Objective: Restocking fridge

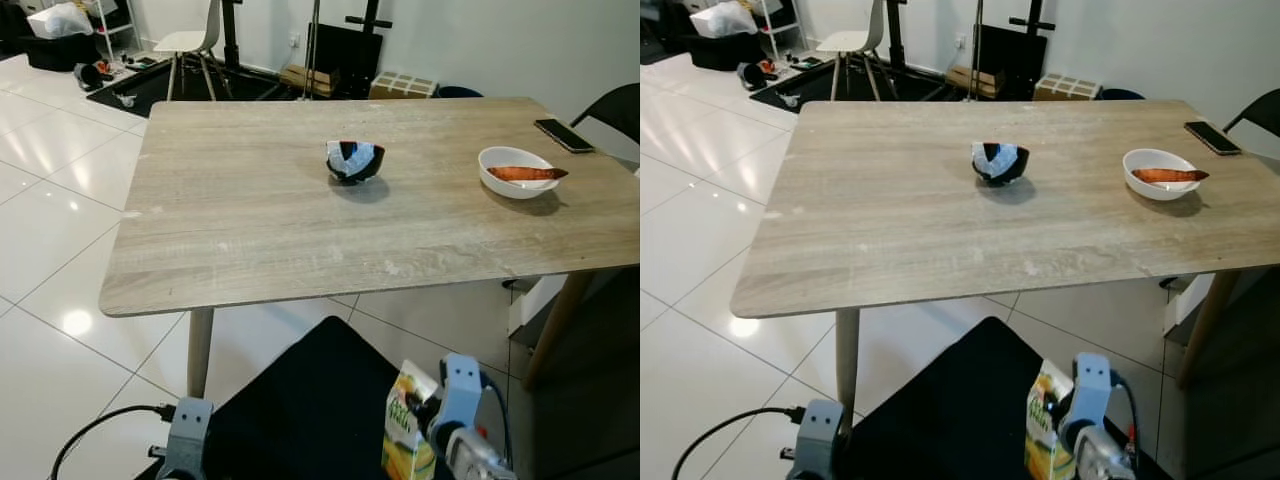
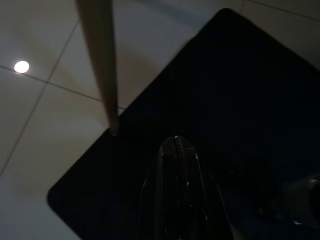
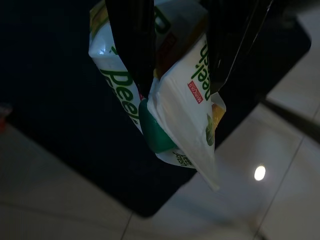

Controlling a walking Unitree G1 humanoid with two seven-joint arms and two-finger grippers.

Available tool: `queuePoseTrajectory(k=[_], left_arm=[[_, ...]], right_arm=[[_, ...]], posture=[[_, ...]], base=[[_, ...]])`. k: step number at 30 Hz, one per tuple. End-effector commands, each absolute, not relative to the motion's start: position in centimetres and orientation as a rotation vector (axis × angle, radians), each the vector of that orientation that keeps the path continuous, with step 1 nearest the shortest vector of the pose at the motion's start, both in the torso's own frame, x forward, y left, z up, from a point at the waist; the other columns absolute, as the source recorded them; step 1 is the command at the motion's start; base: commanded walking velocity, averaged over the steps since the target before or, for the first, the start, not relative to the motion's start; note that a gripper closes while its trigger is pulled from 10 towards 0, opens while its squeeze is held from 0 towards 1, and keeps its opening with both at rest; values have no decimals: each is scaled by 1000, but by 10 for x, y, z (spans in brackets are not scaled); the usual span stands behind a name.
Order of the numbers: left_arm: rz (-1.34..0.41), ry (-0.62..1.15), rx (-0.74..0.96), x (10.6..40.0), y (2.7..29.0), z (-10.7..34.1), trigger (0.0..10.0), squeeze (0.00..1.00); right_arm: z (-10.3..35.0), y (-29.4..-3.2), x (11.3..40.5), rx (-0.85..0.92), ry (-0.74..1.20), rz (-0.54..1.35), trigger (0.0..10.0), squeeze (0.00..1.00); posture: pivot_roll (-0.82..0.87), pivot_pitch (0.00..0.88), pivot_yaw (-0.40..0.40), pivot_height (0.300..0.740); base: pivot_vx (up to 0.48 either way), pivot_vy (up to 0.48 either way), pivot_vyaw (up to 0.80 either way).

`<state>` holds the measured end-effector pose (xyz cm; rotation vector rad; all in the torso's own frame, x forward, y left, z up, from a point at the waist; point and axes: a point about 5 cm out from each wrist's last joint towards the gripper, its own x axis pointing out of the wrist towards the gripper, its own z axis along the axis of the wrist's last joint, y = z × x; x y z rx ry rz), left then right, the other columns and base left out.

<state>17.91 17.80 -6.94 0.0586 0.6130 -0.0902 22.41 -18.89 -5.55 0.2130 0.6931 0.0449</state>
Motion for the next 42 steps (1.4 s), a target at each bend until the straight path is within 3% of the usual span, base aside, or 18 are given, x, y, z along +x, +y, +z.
queuePoseTrajectory(k=[1, 14, 42], left_arm=[[-102, 621, 45, 174, 174, -72, 10000, 0], [-79, 659, 42, 169, 180, -76, 10000, 0], [-108, 708, 81, 160, 182, -81, 10000, 0]], right_arm=[[-57, -193, 222, 201, 703, 18, 10000, 0], [-58, -184, 222, 156, 713, 54, 10000, 0], [-60, -198, 216, 157, 719, -5, 10000, 0]], posture=[[-41, 87, -61, 740], [-26, 95, -65, 740], [-30, 95, -49, 740]], base=[[0, 0, 0], [0, 0, 0], [0, 0, -569]])
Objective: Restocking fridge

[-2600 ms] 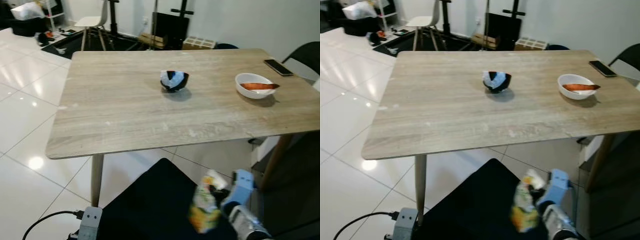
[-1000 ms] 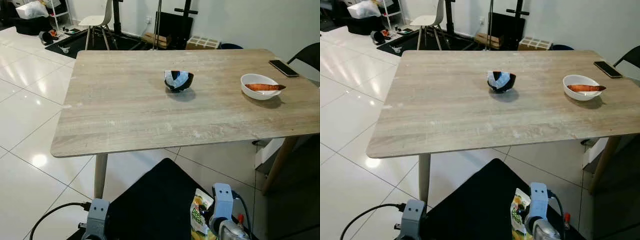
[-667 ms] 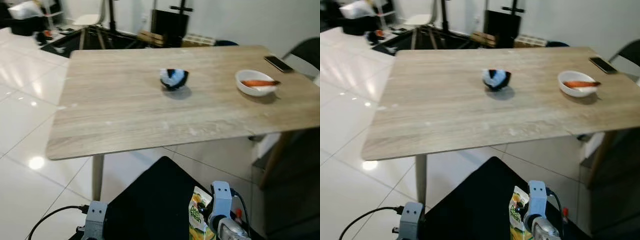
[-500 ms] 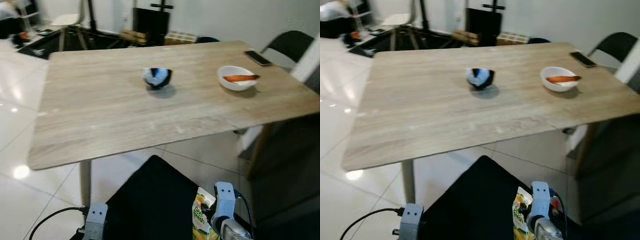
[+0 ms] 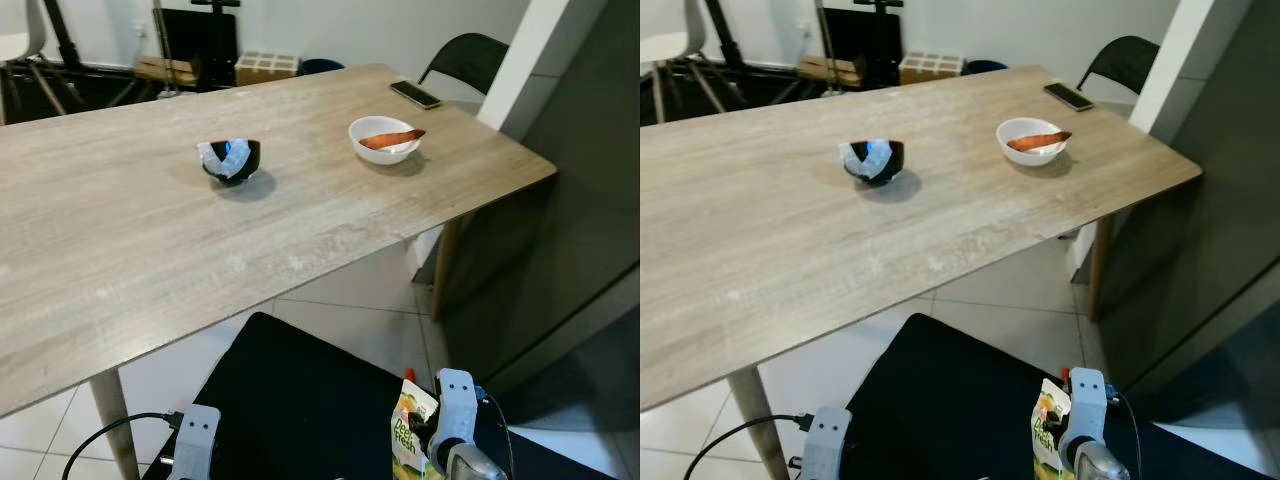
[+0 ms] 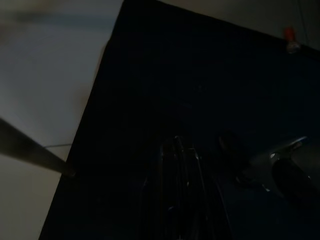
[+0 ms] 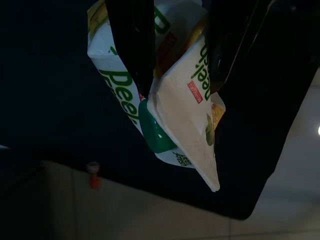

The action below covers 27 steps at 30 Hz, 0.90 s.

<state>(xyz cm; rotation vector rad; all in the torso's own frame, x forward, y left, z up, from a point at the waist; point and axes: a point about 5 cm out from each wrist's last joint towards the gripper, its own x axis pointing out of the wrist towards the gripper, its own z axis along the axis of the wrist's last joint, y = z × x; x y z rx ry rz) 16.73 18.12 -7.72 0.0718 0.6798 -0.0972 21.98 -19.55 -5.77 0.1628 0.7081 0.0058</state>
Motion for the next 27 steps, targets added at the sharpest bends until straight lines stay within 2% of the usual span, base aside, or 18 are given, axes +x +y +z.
queuePoseTrajectory(k=[1, 27], left_arm=[[-109, 710, 81, 160, 182, -81, 10000, 0], [-131, 729, 80, 164, 179, -81, 10000, 0]], right_arm=[[-60, -198, 216, 158, 718, -9, 10000, 0], [-64, -206, 206, 166, 730, -48, 10000, 0]], posture=[[-33, 94, -44, 740], [-51, 67, -39, 740]], base=[[0, 0, -587], [0, 0, -582]])
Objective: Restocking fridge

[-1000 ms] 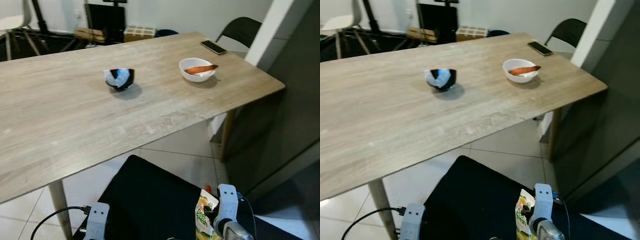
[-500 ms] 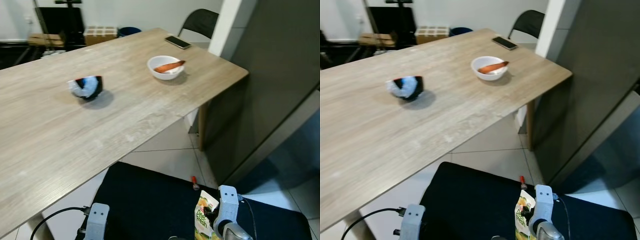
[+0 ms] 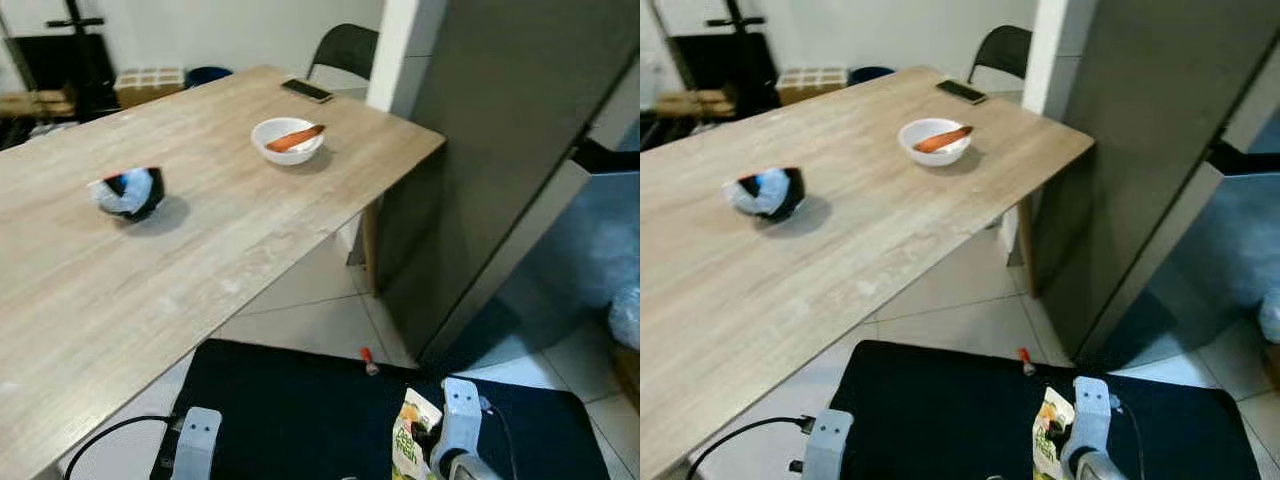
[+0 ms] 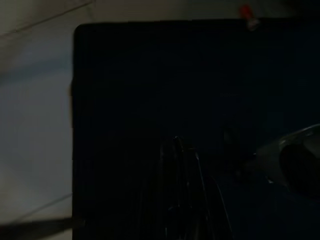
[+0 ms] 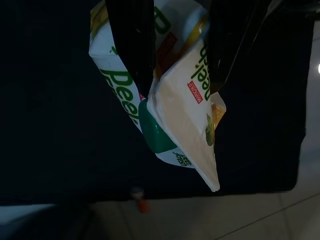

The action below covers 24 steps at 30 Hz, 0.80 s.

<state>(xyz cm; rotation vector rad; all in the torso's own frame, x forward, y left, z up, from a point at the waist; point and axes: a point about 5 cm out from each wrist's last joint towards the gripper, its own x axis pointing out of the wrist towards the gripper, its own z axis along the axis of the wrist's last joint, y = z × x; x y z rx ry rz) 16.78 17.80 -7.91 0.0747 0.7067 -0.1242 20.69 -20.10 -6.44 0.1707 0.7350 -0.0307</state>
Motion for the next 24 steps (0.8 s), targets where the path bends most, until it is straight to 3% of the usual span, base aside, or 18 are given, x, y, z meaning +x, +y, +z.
queuePoseTrajectory(k=[1, 24], left_arm=[[-131, 731, 82, 164, 180, -81, 10000, 0], [-155, 698, 81, 167, 176, -79, 10000, 0]], right_arm=[[-64, -207, 206, 166, 730, -49, 10000, 0], [-64, -208, 206, 168, 732, -61, 10000, 0]], posture=[[-52, 67, -39, 740], [-51, 66, -37, 740]], base=[[0, 0, -587], [0, 0, -583]])
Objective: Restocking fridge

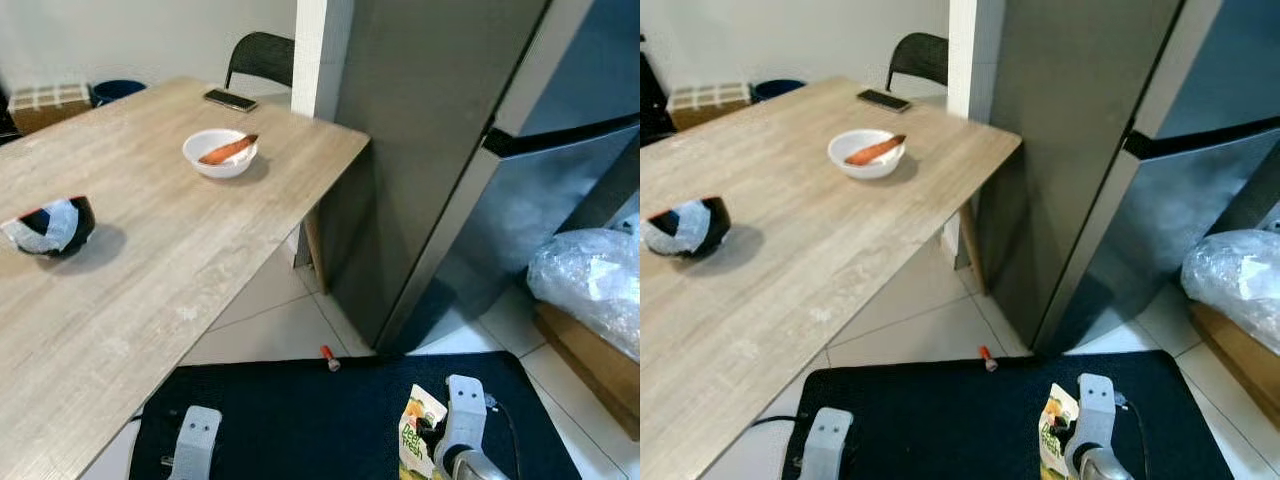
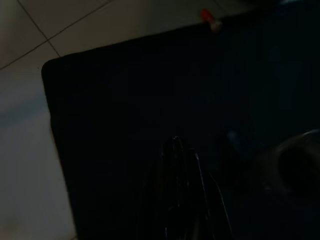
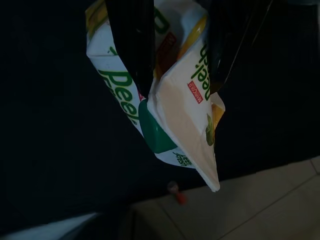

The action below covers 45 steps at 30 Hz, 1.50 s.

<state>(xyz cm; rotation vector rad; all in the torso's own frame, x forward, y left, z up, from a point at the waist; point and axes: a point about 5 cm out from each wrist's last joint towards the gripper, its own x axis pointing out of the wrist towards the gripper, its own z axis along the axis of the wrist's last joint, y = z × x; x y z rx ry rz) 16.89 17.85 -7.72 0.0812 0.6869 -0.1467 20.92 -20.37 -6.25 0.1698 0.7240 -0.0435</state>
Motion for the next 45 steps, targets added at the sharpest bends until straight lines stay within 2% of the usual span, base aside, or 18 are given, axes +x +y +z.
queuePoseTrajectory(k=[1, 28, 45], left_arm=[[-156, 699, 82, 167, 175, -79, 10000, 0], [-140, 727, 75, 168, 176, -80, 10000, 0], [-118, 672, 33, 179, 171, -74, 10000, 0]], right_arm=[[-64, -208, 206, 168, 732, -61, 10000, 0], [-65, -207, 204, 173, 739, -67, 10000, 0], [-67, -202, 201, 175, 748, -57, 10000, 0]], posture=[[-51, 66, -37, 740], [-58, 67, -31, 740], [-65, 69, -34, 740]], base=[[0, 0, -581], [0, 0, -582], [0, 0, -574]])
